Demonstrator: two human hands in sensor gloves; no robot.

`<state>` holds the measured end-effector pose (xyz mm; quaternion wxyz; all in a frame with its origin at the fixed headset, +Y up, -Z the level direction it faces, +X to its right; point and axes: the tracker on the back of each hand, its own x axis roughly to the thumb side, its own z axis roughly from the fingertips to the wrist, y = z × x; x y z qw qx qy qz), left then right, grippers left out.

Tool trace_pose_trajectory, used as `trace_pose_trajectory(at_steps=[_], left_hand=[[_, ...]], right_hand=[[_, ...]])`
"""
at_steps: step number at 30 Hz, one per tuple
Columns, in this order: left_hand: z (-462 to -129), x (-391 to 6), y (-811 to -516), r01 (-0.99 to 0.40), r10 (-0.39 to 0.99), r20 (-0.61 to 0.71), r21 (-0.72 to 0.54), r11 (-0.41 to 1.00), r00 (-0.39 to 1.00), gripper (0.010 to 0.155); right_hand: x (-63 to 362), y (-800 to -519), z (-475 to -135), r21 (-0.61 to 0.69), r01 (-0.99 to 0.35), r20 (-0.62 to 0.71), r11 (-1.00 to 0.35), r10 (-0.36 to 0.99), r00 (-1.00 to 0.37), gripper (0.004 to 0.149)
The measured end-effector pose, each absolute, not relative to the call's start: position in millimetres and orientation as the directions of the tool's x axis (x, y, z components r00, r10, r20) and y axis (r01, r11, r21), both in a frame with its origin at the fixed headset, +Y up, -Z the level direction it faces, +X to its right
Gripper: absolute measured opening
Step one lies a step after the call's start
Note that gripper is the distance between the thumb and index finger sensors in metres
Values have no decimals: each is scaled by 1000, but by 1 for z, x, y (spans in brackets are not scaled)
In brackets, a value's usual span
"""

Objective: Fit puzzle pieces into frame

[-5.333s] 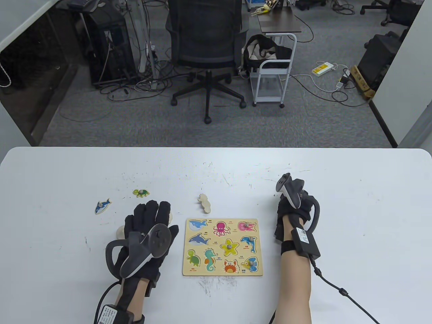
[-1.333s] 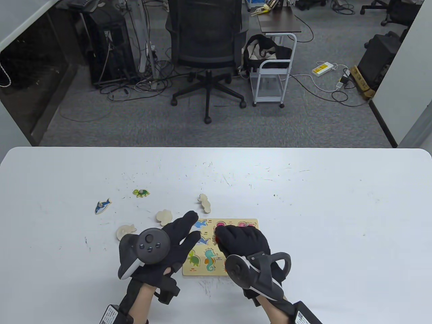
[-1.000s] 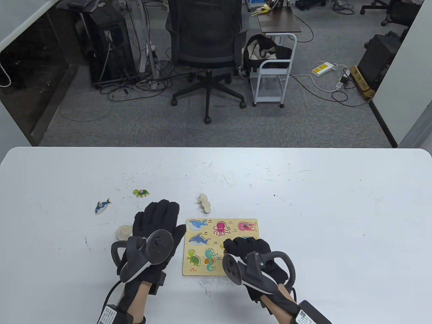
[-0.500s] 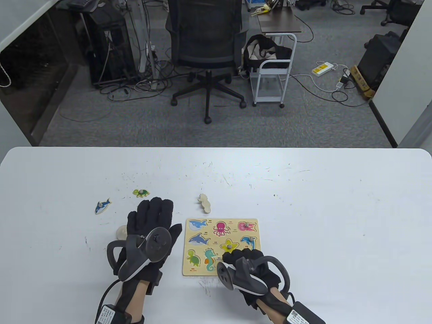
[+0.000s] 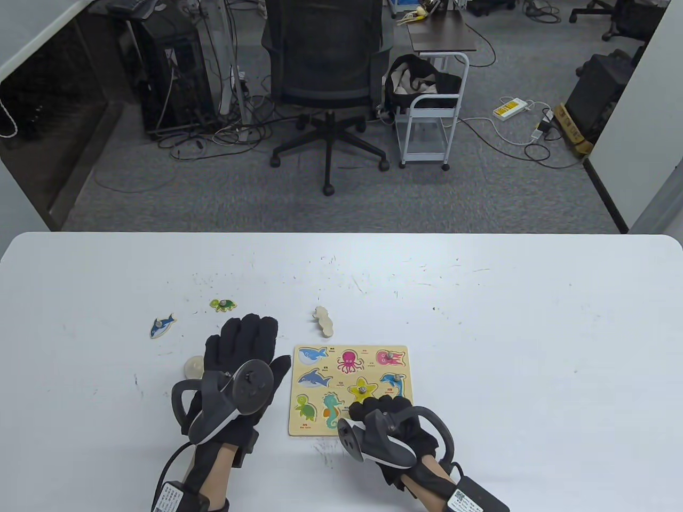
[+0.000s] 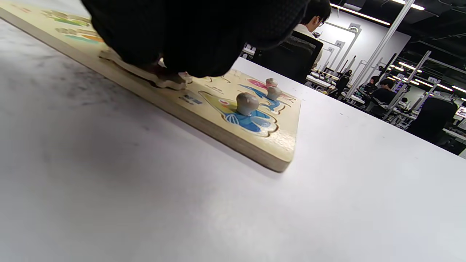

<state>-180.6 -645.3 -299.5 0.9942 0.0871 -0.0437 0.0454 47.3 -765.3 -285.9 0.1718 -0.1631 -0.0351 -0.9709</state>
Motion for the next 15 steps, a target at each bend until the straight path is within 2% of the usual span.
trace_pose_trajectory(at_steps=[15], left_hand=[[-299,-177,-646,-85,70,99,152,985,993,72]], right_hand=[[44,-763,-283,6,370,330,-929,-347,-878,46]])
